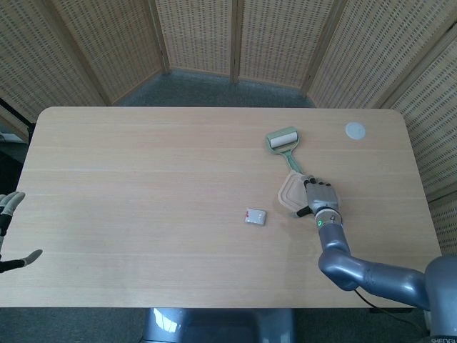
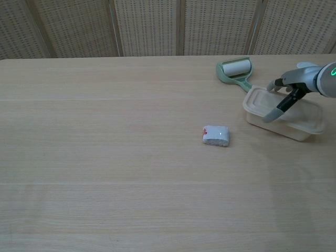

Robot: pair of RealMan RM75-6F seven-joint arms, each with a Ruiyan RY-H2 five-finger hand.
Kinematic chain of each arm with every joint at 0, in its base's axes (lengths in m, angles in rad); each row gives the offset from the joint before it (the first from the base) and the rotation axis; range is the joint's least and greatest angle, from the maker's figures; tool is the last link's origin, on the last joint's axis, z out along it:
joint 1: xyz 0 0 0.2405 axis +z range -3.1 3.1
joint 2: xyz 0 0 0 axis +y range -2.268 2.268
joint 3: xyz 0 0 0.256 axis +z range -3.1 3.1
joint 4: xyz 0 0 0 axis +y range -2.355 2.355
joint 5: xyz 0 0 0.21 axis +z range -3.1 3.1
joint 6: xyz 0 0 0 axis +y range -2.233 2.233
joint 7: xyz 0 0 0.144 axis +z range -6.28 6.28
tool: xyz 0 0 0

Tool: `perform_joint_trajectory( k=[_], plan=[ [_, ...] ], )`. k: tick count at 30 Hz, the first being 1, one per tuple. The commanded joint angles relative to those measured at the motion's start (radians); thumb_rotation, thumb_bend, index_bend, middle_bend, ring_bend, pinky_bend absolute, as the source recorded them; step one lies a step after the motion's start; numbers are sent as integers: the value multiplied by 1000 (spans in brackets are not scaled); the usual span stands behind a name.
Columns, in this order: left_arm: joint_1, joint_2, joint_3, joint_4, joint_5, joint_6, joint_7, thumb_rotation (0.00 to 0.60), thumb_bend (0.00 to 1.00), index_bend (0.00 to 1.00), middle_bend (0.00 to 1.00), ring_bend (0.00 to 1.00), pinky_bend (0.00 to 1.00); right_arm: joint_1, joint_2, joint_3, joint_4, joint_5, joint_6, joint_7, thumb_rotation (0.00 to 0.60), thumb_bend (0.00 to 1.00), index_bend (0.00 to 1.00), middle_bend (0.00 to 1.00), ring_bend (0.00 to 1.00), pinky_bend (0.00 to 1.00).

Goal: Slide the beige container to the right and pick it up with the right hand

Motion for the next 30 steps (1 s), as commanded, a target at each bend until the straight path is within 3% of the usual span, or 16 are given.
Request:
perform_joint_trajectory(
  k=[1,8,15,17,19,21,25,27,30],
  plan=[
    [0,0,0,1,-1,-1,0,600,0,0,0,0,0,6,-16,-3,24,18,-3,-11,421,0,0,0,0,0],
    [-1,-3,2,0,0,-4,6,600,0,0,0,0,0,-1,-26,-4,57,28,-20,-10,424,0,0,0,0,0],
    [-2,-8,5,-1,1,-7,14,600,0,0,0,0,0,-31,-63,-21,106,-55,-8,20,426,0,0,0,0,0],
    [-1,-8,5,-2,1,-6,15,600,0,0,0,0,0,-47,-85,-24,130,-108,11,46,455,0,0,0,0,0],
    [-1,-8,5,-1,0,-7,15,600,0,0,0,0,0,-71,-119,-29,170,-181,43,84,537,0,0,0,0,11],
    [-2,-8,5,-1,0,-8,15,600,0,0,0,0,0,-94,-149,-37,211,-238,55,112,600,0,0,0,0,89],
    [-2,-9,6,-2,1,-8,16,600,0,0,0,0,0,-131,-194,-41,287,-312,59,157,600,0,52,16,18,326],
    [-2,-9,6,-2,1,-9,16,600,0,0,0,0,0,-148,-213,-35,318,-345,65,181,600,0,197,121,129,453],
    [-2,-10,7,-2,1,-9,18,600,0,0,0,0,0,-170,-232,-22,349,-388,77,208,600,0,364,285,287,565]
  ],
)
